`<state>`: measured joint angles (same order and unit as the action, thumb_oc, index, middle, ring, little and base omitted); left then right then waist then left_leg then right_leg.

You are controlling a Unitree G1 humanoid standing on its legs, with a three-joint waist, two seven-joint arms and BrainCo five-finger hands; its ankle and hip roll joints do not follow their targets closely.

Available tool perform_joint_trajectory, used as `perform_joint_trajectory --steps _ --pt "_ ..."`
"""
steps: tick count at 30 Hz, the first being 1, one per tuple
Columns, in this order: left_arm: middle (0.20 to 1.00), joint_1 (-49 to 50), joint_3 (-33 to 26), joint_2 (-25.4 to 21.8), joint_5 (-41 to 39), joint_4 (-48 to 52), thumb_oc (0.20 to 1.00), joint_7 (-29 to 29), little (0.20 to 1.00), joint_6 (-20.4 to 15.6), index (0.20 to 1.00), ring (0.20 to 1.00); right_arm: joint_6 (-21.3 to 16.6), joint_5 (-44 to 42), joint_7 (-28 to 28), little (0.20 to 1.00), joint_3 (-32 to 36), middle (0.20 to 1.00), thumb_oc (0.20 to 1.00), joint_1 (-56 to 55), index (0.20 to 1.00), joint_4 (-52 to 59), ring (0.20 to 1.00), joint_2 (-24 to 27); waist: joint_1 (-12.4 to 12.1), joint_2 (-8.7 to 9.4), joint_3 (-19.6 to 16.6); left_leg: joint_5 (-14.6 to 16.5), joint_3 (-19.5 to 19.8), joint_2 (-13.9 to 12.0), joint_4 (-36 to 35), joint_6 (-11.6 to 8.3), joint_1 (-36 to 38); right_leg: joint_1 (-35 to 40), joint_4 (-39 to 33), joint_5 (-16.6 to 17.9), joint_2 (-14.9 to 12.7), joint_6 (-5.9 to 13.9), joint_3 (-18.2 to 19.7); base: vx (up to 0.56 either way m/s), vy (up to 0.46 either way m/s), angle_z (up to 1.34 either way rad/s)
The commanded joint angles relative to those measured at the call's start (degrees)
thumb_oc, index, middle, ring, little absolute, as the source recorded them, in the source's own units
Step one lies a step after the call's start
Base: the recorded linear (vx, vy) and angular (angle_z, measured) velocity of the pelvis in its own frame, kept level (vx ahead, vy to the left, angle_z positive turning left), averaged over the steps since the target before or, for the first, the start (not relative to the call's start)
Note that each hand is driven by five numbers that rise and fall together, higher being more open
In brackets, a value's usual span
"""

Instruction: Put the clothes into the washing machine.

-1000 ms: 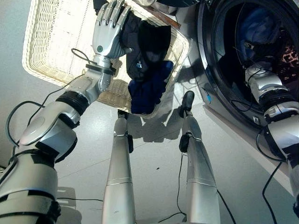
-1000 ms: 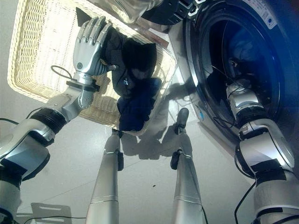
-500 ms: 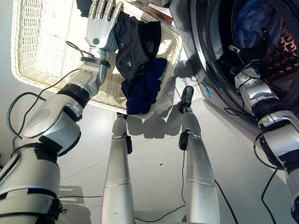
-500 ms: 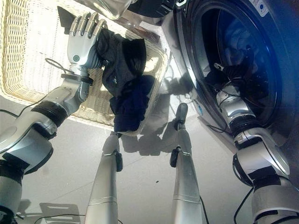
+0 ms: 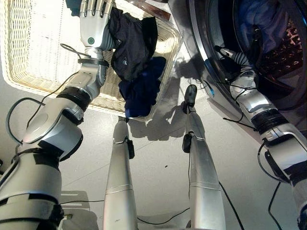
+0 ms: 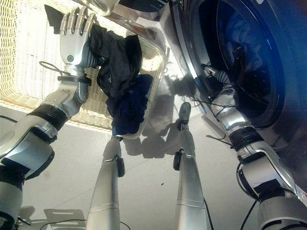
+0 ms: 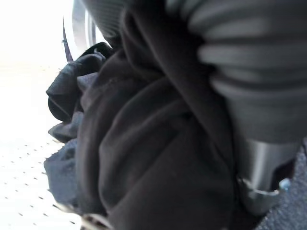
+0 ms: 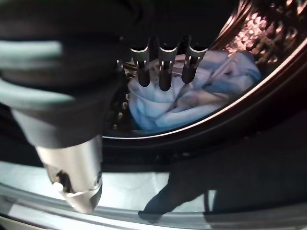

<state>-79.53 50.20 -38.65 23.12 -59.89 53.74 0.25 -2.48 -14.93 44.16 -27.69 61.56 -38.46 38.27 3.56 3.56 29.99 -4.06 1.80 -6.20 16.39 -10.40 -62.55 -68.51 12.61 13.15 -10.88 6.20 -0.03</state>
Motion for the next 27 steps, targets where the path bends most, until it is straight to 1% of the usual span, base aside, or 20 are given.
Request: perform_joint_trajectory --steps 1,4,6,9,13,17,22,24,26,27 --pt "1.000 1.07 -8.25 -1.14 -4.31 -4.38 1.000 4.27 1.000 -1.11 1.000 1.000 -0.34 3.17 3.04 1.000 0.72 1.000 1.000 -0.74 1.000 4.14 1.000 1.09 1.42 -2.14 -0.20 -0.88 0.95 1.36 -2.85 1.85 2.08 2.46 3.43 -3.81 2.76 3.41 -1.47 0.00 0.000 0.00" --pt "1.000 1.67 -10.84 -1.04 -3.67 -3.47 1.000 10.54 1.000 -3.65 1.000 1.000 -0.13 3.97 3.74 1.000 1.20 1.000 1.000 -1.02 1.000 4.43 1.000 0.80 1.15 -1.97 -0.20 -0.80 1.22 1.37 -3.17 1.84 2.14 2.55 3.30 -3.93 2.76 3.39 -1.58 0.00 -0.010 0.00" --pt "1.000 2.21 -12.49 -0.83 -3.42 -2.47 1.000 13.27 1.000 -5.00 1.000 1.000 -0.04 4.24 4.04 1.000 1.57 1.000 1.000 -1.46 1.000 4.73 1.000 0.57 1.00 -1.94 -0.20 -0.68 1.47 1.47 -3.00 1.83 2.07 2.49 3.50 -4.03 2.80 3.34 -1.61 0.00 -0.026 -0.04" --pt "1.000 3.59 -14.51 0.02 -1.66 -0.63 1.000 16.07 1.000 -6.41 1.000 1.000 0.91 5.34 4.52 1.000 2.51 1.000 1.000 -2.13 1.000 6.00 1.000 -0.13 0.78 -1.77 -0.20 -0.55 1.82 1.66 -2.76 1.90 1.85 2.36 3.67 -3.97 2.86 3.34 -1.80 0.00 -0.010 -0.01" --pt "1.000 4.98 -16.26 0.67 -1.64 0.60 1.000 18.07 1.000 -7.67 1.000 1.000 1.01 6.10 5.00 1.000 3.09 1.000 1.000 -3.09 1.000 6.71 1.000 -0.56 0.65 -1.67 -0.20 -0.45 2.10 1.71 -2.48 1.94 1.65 2.13 4.14 -4.03 2.89 3.39 -1.80 0.00 0.000 0.00" --pt "1.000 7.13 -18.06 1.52 0.12 2.06 1.000 18.64 1.000 -8.20 1.000 1.000 1.39 7.33 5.12 1.000 4.20 1.000 1.000 -4.35 1.000 7.72 1.000 -1.11 0.46 -1.50 -0.20 -0.24 2.38 1.87 -2.05 2.09 1.39 1.91 4.47 -3.93 2.93 3.47 -1.95 0.00 0.000 0.00" --pt "1.000 8.96 -19.09 1.69 -0.25 2.73 1.000 18.31 1.000 -8.69 1.000 1.000 1.43 7.53 5.13 1.000 4.74 1.000 1.000 -5.34 1.000 8.40 1.000 -0.98 0.40 -1.31 -0.20 -0.08 2.65 1.85 -1.42 2.17 1.11 1.64 5.13 -4.04 2.97 3.48 -1.96 0.00 0.000 0.00" --pt "1.000 9.33 -19.57 1.83 -0.84 2.70 1.000 17.00 1.000 -9.04 1.000 1.000 1.09 7.76 5.01 1.000 5.04 1.000 1.000 -5.73 1.000 8.34 1.000 -0.98 0.40 -1.33 -0.20 -0.02 2.61 1.94 -1.22 2.26 0.98 1.50 5.36 -4.11 2.97 3.46 -1.97 0.00 0.000 0.00" --pt "1.000 9.26 -19.39 1.81 -2.43 2.37 1.000 14.04 1.000 -9.48 1.000 1.000 0.79 7.72 4.83 1.000 5.12 1.000 1.000 -5.93 1.000 8.35 1.000 -0.93 0.48 -1.36 -0.20 0.02 2.53 2.02 -0.98 2.33 0.89 1.35 5.58 -4.10 2.95 3.51 -1.98 0.00 0.000 0.00" --pt "1.000 9.26 -19.37 1.89 -2.63 2.01 1.000 12.72 1.000 -10.34 1.000 1.000 0.75 7.90 4.69 1.000 5.17 1.000 1.000 -5.97 1.000 8.35 1.000 -1.00 0.53 -1.35 -0.20 0.03 2.51 2.05 -0.92 2.35 0.90 1.35 5.62 -4.10 2.94 3.52 -1.96 0.00 0.000 0.00"
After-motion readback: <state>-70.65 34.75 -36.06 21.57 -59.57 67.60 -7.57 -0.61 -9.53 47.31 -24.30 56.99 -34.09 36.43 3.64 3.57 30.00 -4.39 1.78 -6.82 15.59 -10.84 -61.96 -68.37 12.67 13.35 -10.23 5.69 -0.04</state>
